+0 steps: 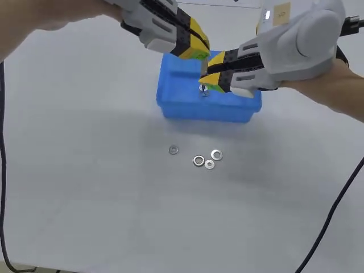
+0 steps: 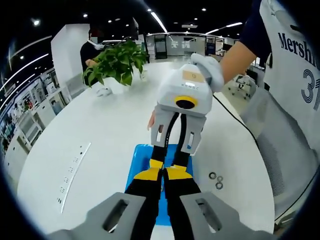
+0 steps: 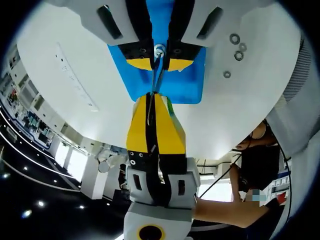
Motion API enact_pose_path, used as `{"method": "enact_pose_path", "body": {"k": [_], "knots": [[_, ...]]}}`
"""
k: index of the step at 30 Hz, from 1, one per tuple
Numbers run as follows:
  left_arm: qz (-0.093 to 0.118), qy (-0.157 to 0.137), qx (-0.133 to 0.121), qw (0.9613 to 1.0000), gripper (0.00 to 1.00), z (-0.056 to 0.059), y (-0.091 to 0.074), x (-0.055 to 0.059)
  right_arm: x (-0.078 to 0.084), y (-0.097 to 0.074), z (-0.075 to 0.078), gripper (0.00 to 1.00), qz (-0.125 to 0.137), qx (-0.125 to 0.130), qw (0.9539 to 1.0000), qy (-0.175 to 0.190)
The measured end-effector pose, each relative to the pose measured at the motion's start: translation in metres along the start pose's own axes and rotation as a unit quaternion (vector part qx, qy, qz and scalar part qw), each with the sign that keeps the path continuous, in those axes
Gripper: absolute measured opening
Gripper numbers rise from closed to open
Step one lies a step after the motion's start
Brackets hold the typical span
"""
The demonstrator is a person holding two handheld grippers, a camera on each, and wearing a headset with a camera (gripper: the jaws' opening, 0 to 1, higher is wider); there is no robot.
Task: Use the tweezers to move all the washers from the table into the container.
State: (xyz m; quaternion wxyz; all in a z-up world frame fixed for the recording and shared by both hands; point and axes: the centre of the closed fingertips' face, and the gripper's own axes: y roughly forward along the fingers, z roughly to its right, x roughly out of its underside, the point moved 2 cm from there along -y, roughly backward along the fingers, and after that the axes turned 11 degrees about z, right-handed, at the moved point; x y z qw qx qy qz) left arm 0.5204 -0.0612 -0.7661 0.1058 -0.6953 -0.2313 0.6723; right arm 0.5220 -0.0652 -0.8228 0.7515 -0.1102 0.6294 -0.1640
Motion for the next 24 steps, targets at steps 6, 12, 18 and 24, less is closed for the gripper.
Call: {"method": "enact_pose_path", "body": {"k": [6,12,18,24], "knots": [[-0.001,-0.001,0.001,1.0000,0.06,-0.002,0.007,0.005,0.011,0.004,0.003,0.10,-0.001,0.002,1.0000,0.006],[-0.002,-0.002,-0.001,1.0000,0.06,-0.005,0.008,0.005,0.014,0.004,0.007,0.10,-0.004,0.004,0.9999,0.012],[-0.005,-0.002,0.002,1.0000,0.06,-0.002,0.008,0.004,0.013,0.003,0.006,0.11,-0.007,0.006,0.9999,0.011],[-0.006,0.002,-0.001,1.0000,0.06,0.000,0.004,-0.001,0.009,0.000,0.007,0.11,-0.007,0.009,0.9999,0.006]]}}
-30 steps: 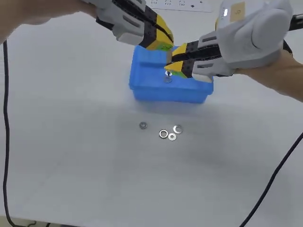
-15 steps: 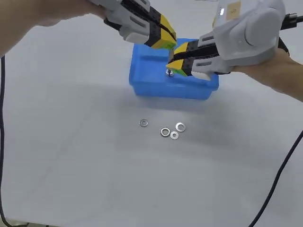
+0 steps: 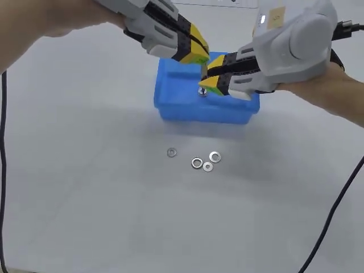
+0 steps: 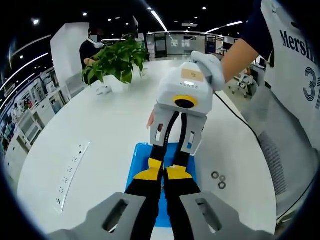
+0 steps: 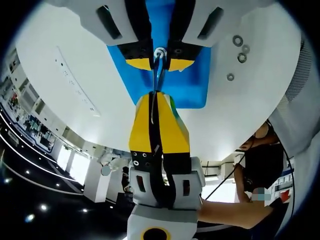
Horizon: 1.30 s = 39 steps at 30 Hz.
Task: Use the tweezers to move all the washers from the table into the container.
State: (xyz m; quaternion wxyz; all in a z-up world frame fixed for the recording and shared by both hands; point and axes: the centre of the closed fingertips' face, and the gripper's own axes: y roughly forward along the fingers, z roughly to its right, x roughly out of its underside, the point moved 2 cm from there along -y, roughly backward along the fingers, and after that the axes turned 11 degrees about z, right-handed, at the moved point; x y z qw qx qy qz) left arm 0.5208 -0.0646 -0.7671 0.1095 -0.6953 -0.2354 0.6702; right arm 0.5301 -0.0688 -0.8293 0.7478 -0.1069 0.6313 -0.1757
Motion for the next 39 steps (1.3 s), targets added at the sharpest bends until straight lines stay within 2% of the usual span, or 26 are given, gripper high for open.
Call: {"method": "enact_pose_path", "body": {"k": [12,15,20,25,30,38,39], "knots": [[0.003,0.018,-0.008,0.9998,0.06,0.010,-0.009,-0.020,-0.022,-0.013,-0.006,0.11,0.008,0.006,0.9998,-0.018],[0.005,0.025,-0.009,0.9996,0.06,0.015,-0.013,-0.029,-0.029,-0.018,-0.007,0.11,0.011,0.008,0.9995,-0.029],[0.004,0.031,-0.012,0.9994,0.06,0.023,-0.017,-0.037,-0.037,-0.023,-0.012,0.11,0.008,0.007,0.9991,-0.042],[0.004,0.045,-0.012,0.9989,0.06,0.037,-0.023,-0.048,-0.049,-0.032,-0.024,0.12,0.010,0.003,0.9988,-0.048],[0.005,0.054,-0.010,0.9985,0.06,0.052,-0.026,-0.057,-0.060,-0.042,-0.042,0.12,0.009,-0.004,0.9980,-0.062],[0.011,0.059,-0.002,0.9982,0.06,0.081,-0.028,-0.063,-0.067,-0.055,-0.071,0.11,0.006,-0.017,0.9974,-0.070],[0.010,0.060,0.000,0.9982,0.06,0.088,-0.028,-0.063,-0.066,-0.056,-0.076,0.12,0.005,-0.020,0.9974,-0.069]]}}
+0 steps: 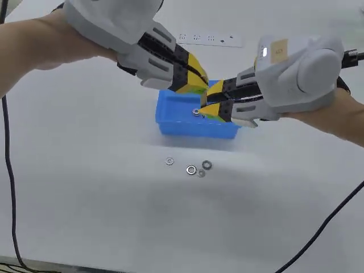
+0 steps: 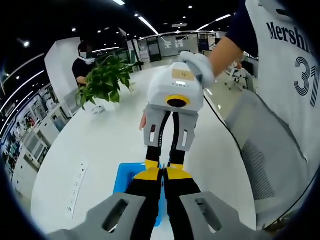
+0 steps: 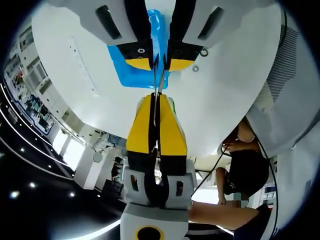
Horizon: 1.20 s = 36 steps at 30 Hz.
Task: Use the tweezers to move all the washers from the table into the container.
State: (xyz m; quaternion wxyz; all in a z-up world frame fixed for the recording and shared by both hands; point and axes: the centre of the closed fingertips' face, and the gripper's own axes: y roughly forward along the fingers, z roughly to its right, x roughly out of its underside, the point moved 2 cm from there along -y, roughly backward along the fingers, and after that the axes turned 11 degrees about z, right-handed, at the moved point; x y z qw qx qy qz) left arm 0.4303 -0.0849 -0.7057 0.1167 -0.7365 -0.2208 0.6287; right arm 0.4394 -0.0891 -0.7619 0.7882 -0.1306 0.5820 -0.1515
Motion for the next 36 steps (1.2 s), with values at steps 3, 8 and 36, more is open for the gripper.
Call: {"method": "enact_pose_path", "body": {"k": [3,8,36], "knots": [[-0.002,-0.003,0.004,1.0000,0.06,0.008,0.001,0.000,0.000,0.000,-0.009,0.12,-0.002,-0.005,1.0000,-0.001],[-0.005,-0.003,0.009,0.9999,0.06,0.020,0.001,0.000,-0.001,-0.003,-0.023,0.12,-0.003,-0.009,1.0000,0.002],[0.013,-0.045,0.011,0.9988,0.06,0.069,0.022,0.031,0.038,0.010,-0.075,0.11,-0.025,-0.042,0.9978,0.045]]}}
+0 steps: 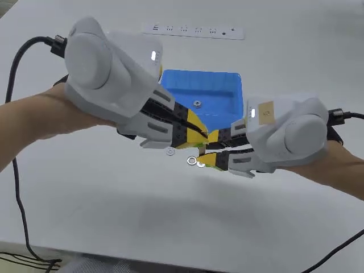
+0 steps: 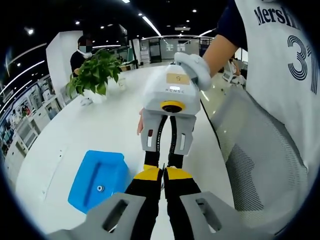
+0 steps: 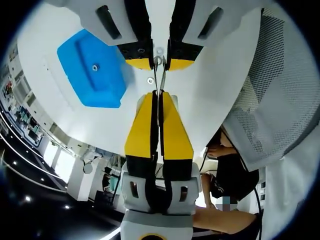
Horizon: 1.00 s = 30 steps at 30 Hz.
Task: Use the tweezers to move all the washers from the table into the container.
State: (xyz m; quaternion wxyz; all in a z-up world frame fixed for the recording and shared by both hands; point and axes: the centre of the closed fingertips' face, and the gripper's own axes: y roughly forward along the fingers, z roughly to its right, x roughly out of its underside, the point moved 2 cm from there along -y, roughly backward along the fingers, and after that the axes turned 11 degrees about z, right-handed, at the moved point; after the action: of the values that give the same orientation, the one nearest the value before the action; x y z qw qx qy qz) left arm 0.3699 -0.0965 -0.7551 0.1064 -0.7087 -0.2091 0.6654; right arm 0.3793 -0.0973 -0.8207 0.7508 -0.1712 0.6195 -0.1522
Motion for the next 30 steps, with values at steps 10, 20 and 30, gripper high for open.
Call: {"method": "enact_pose_path", "body": {"k": [10,20,30], "knots": [[0.007,-0.018,0.003,0.9998,0.06,0.000,0.004,0.010,0.010,0.003,-0.004,0.11,-0.002,-0.002,0.9998,0.020],[0.006,-0.013,0.004,0.9999,0.06,0.000,0.008,0.015,0.016,0.005,-0.004,0.11,-0.005,-0.001,0.9996,0.027],[0.003,-0.002,0.007,1.0000,0.06,0.001,0.010,0.017,0.018,0.007,-0.004,0.11,-0.005,-0.003,0.9995,0.030]]}}
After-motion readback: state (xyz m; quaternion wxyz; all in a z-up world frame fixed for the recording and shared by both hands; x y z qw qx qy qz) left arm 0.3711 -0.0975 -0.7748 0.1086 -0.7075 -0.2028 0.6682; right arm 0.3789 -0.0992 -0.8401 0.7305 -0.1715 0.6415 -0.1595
